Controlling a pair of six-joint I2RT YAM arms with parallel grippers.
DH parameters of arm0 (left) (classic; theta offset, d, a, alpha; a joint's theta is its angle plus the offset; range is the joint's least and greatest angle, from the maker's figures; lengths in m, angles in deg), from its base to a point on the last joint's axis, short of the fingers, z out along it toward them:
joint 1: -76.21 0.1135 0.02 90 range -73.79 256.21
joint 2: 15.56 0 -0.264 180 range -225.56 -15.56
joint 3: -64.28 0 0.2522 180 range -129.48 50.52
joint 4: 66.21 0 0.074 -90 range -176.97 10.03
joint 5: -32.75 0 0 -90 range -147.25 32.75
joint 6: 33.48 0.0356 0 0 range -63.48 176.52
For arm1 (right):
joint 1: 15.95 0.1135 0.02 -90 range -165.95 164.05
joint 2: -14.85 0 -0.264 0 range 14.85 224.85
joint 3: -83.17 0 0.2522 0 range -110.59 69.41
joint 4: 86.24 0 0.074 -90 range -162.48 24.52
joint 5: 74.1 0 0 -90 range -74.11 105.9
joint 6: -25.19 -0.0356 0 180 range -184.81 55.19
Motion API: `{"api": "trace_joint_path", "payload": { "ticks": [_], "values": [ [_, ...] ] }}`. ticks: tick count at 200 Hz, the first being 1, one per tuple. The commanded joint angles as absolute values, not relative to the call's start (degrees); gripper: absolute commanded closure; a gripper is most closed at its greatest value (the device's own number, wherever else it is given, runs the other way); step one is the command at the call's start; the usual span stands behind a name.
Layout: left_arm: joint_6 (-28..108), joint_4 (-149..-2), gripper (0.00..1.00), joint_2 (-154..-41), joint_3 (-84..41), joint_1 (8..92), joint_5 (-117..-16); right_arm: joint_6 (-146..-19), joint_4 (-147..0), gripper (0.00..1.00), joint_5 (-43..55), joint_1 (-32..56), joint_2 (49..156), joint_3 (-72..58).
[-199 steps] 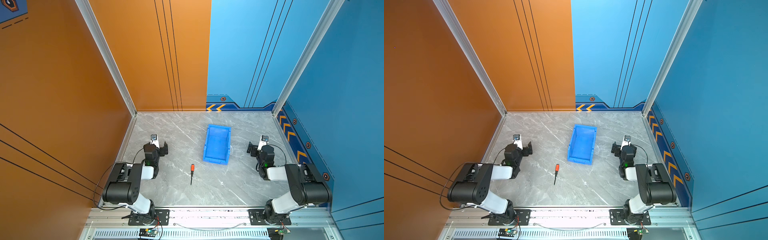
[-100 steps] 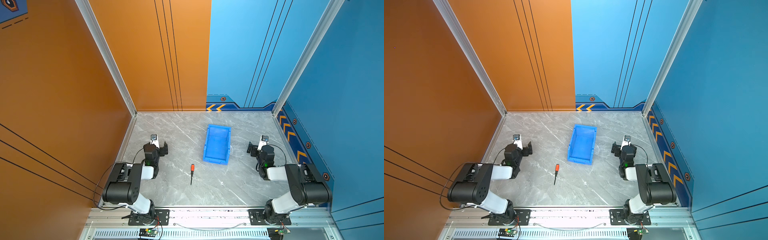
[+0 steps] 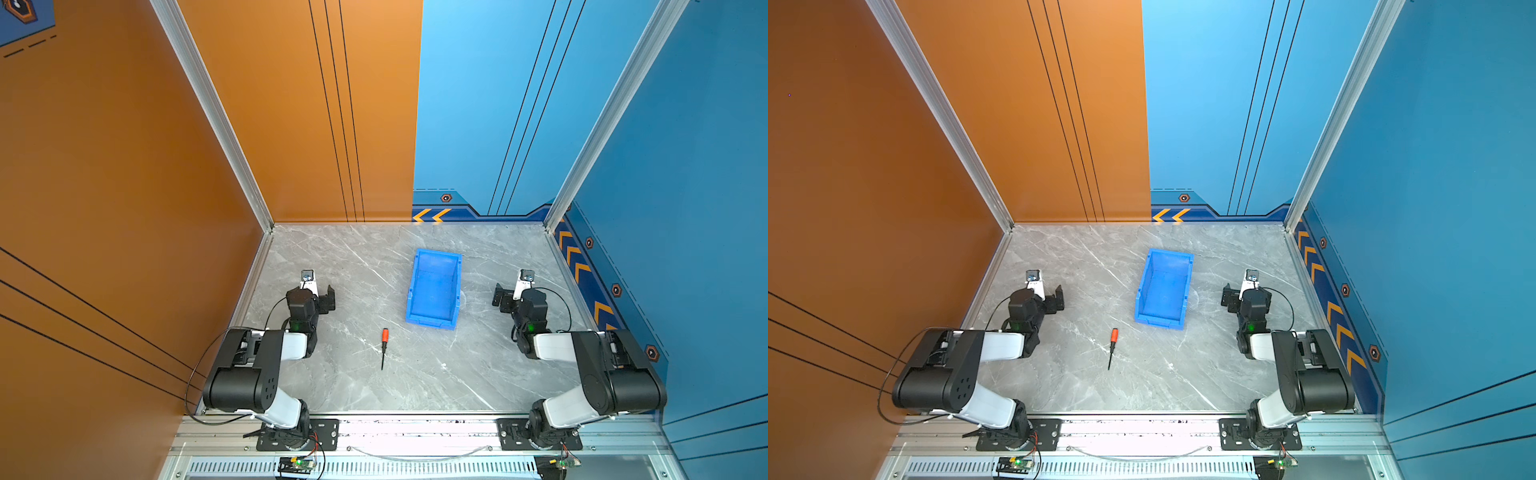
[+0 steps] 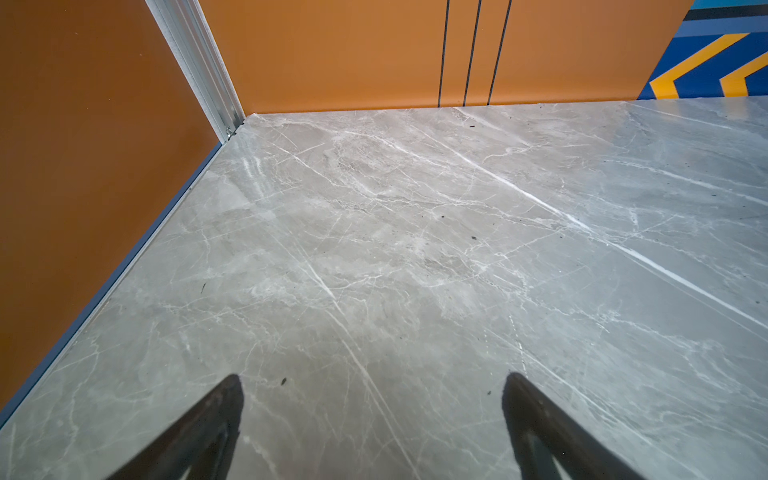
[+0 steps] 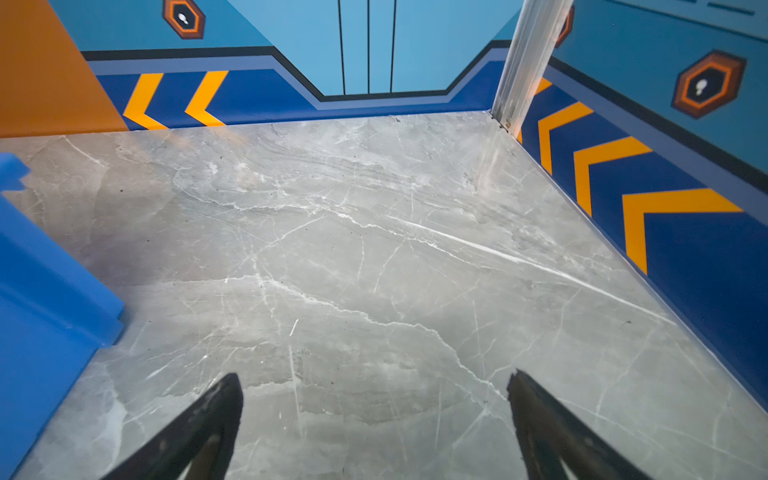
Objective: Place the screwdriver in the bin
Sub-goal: 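Move the left gripper over the red-handled screwdriver while the right arm lifts toward the bin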
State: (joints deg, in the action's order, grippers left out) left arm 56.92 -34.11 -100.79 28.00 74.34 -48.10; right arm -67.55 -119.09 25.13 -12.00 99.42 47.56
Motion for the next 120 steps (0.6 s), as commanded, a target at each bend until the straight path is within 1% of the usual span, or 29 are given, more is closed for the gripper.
{"api": "trace_joint_path", "payload": {
  "ticks": [1,24,40,55,73,86,96,120],
  "values": [
    [55.3,-45.6,0.02,-94.2,24.4,73.8,-46.4,-64.9,-111.4,0.0,26.4,-10.3,93.8,45.2],
    [51.1,-57.6,0.02,-87.9,21.4,72.9,-44.8,-64.4,-105.8,0.0,27.2,-8.1,88.5,44.2],
    [44.3,-72.6,0.02,-85.0,15.9,72.0,-40.6,-65.9,-104.4,0.0,28.1,-6.4,85.0,44.3],
    [40.9,-85.7,0.02,-84.0,10.4,71.5,-42.0,-68.8,-102.7,0.0,30.4,-4.0,82.1,43.8],
    [37.5,-98.4,0.02,-83.9,5.4,69.2,-42.0,-72.4,-94.0,0.0,31.9,-1.2,79.8,40.0],
    [35.8,-103.5,0.02,-83.7,3.3,66.7,-41.4,-73.5,-87.0,0.0,31.2,0.9,79.3,36.4],
    [34.7,-104.7,0.02,-82.7,3.0,64.3,-41.7,-73.7,-82.8,0.0,30.2,2.8,79.0,34.0],
    [30.7,-107.6,0.02,-81.7,1.8,59.0,-42.7,-73.7,-79.4,0.0,25.3,7.0,77.4,31.8]
  ]
}}
